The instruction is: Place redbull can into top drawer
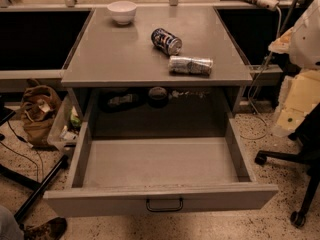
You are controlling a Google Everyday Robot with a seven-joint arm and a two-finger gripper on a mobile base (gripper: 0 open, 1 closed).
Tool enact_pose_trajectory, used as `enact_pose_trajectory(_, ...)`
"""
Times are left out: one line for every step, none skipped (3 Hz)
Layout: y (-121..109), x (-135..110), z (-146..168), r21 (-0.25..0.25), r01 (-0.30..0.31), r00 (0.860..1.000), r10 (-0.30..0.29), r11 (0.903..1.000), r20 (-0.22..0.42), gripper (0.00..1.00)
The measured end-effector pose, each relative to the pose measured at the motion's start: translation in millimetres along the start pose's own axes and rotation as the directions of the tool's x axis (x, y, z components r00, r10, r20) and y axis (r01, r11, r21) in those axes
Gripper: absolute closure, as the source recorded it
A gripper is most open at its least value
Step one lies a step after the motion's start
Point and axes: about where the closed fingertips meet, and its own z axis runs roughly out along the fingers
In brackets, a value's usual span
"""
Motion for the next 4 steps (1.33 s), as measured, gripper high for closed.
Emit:
enact_pose_trajectory(0.0, 0.0, 0.0, 0.000, 0.000, 1.000, 0.000, 1.0000, 0.000, 0.00)
enact_pose_trajectory(-39.4, -9.5, 12.7, 0.058, -0.003, 1.000, 0.002, 0.9983, 0.008, 0.00)
enact_pose_trajectory(-97.5, -27.0, 32.1, 0.117, -0.019, 1.000, 0.017, 0.9929, 0.012, 0.00)
enact_pose_trajectory(-152.4, -43.4, 57.9, 0.138, -0.048, 0.999, 0.045, 0.9892, 0.022, 0.00)
